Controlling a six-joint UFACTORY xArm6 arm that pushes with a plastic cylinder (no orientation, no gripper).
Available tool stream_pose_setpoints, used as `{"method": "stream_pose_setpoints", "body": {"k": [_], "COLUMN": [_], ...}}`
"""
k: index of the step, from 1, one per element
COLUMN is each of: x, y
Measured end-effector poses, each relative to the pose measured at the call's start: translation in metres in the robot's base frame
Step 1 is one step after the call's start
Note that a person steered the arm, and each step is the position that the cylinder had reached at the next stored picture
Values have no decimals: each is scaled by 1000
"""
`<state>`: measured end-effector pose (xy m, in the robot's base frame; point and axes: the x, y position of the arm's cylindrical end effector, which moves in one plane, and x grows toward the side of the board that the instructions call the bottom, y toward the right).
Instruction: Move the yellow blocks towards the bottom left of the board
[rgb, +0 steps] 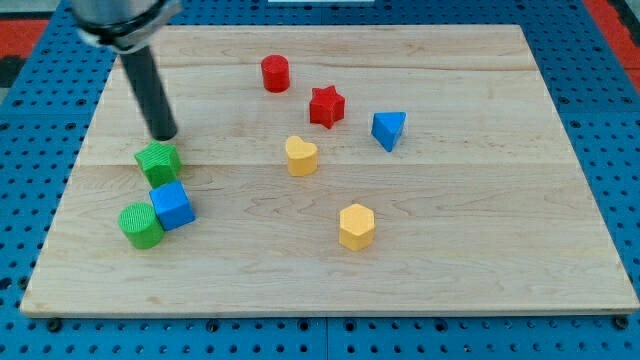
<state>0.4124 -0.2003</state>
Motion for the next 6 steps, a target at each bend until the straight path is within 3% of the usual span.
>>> {"method": "stream_pose_setpoints", "body": {"k": [1,2,3,4,5,6], "x": [22,-24,-46,-31,4,42], "y": [2,26,109,178,182,132]}}
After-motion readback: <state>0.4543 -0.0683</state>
